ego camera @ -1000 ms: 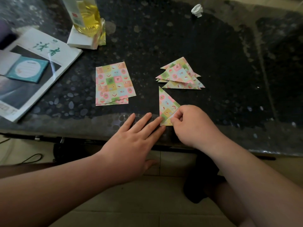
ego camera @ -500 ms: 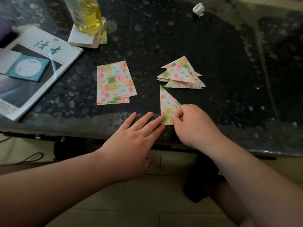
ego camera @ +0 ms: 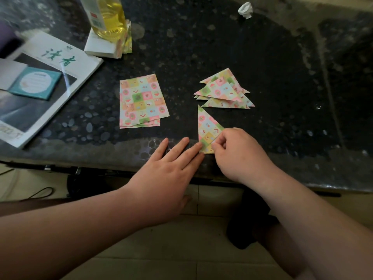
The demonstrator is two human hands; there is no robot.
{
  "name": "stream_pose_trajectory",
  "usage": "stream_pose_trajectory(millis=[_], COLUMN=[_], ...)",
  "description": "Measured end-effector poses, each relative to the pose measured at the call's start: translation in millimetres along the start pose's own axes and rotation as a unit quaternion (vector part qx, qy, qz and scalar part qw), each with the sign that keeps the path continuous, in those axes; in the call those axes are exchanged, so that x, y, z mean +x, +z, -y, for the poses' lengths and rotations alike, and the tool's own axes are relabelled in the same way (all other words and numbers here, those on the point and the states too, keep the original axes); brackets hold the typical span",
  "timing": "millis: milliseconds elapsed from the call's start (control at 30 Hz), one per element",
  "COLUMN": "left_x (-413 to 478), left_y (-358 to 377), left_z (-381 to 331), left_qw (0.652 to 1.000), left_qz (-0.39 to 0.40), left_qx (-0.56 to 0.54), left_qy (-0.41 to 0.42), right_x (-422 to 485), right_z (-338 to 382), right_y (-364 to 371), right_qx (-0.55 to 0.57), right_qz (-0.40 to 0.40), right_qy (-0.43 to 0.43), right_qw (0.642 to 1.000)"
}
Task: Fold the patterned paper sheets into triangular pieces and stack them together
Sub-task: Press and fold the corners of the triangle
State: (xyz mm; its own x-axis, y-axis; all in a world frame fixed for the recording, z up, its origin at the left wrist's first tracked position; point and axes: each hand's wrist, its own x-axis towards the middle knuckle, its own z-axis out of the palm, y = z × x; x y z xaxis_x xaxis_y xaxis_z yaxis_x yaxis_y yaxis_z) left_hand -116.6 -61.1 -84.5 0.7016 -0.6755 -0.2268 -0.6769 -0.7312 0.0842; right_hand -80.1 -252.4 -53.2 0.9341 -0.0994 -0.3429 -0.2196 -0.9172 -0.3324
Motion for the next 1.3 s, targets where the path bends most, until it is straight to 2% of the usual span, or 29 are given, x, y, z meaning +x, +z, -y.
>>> stream_pose_trajectory(millis=[467, 733, 1300], left_x=[0, 5, 5], left_y=[-2, 1, -2], left_z=[-5, -11, -11], left_qw=[0.999, 0.998, 0.999], left_qz=[-0.019, -0.043, -0.026], left_qx=[-0.029, -0.007, 0.003], left_qy=[-0.019, -0.037, -0.04], right_x=[-2, -3, -3], right_z=[4, 3, 6], right_y=[-3, -3, -6], right_qx=[-0.023, -0.025, -0.037], right_qz=[0.01, 0.007, 0.022], right_qy=[-0.002, -0.003, -0.003], right_qw=[1.0, 1.0, 0.999])
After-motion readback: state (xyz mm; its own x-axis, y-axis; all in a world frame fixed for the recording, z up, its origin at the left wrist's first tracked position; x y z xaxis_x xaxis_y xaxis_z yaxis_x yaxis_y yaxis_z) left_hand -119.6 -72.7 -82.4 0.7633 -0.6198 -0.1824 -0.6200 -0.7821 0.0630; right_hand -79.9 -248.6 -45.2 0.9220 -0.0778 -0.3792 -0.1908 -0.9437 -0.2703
